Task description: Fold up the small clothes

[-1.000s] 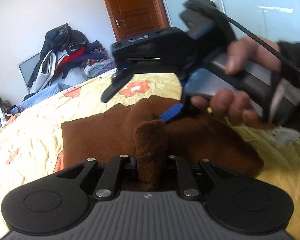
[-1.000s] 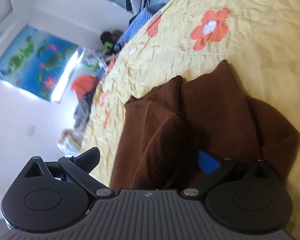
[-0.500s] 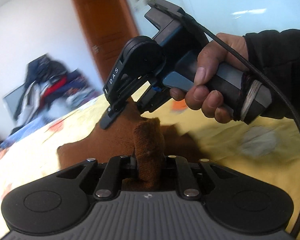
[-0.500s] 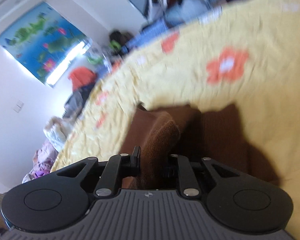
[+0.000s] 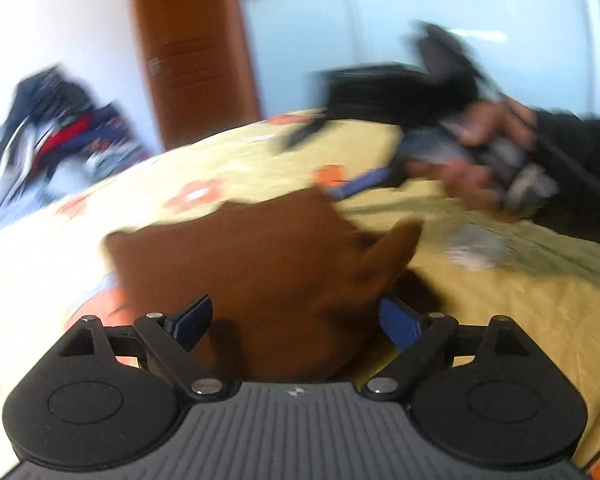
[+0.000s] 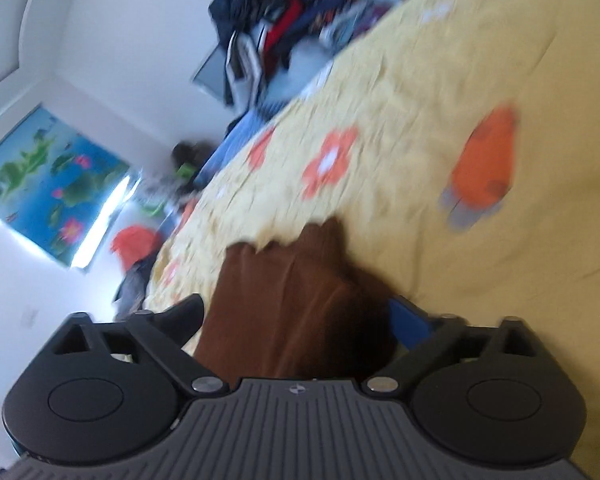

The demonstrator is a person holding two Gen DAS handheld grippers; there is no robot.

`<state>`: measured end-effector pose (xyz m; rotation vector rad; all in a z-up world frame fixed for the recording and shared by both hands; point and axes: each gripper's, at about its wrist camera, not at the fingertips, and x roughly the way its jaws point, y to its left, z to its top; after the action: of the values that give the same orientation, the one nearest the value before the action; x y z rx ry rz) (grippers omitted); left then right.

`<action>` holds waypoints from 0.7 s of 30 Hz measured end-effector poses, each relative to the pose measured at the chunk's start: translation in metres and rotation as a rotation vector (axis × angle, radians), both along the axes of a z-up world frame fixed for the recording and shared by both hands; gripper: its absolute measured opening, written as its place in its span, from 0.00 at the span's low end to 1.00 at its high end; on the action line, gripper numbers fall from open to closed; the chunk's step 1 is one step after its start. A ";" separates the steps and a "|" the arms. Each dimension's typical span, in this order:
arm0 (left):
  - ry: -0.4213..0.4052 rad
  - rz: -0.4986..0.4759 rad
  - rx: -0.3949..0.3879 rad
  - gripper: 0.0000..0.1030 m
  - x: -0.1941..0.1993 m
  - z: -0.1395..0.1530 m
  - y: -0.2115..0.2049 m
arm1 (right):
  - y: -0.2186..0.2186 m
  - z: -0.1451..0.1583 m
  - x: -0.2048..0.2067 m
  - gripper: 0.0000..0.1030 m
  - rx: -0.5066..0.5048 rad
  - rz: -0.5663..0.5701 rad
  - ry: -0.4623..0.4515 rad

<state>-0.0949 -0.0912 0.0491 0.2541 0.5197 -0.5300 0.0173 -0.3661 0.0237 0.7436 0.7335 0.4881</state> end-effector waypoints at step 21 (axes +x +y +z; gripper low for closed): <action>0.623 0.357 -0.670 0.16 0.196 -0.044 0.100 | 0.027 -0.032 0.024 0.27 -0.062 0.051 0.120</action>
<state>0.1009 0.0086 0.0048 -0.6567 0.9317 -0.3998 0.0411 -0.3390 -0.0085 0.7015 0.8775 0.4674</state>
